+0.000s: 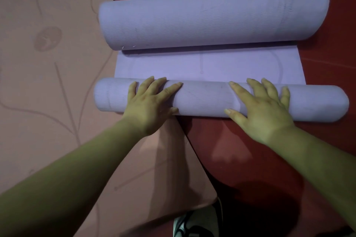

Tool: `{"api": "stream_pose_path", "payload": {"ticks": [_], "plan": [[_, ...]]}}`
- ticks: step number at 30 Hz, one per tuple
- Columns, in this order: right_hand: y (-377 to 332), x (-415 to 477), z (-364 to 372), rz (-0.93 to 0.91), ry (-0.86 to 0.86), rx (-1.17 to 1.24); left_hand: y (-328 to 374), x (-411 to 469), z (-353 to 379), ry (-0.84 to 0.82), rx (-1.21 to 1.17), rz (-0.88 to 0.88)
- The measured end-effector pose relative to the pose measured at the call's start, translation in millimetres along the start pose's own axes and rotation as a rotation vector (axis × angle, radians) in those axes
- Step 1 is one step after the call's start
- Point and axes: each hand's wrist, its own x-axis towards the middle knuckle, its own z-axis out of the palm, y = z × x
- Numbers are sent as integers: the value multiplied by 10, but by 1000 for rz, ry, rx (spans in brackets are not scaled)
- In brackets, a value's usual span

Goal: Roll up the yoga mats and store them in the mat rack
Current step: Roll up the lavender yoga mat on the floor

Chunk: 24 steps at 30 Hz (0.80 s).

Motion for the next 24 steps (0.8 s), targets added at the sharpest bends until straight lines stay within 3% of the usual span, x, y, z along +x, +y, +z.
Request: {"api": "stream_pose_path", "payload": {"ticks": [8, 15, 24], "plan": [[33, 100, -36, 4, -37, 17, 14, 97, -71, -43, 7, 8], [45, 193, -62, 3, -48, 34, 47, 18, 35, 54, 72, 68], [49, 225, -84, -77, -33, -55, -1, 168, -61, -34, 64, 47]]}}
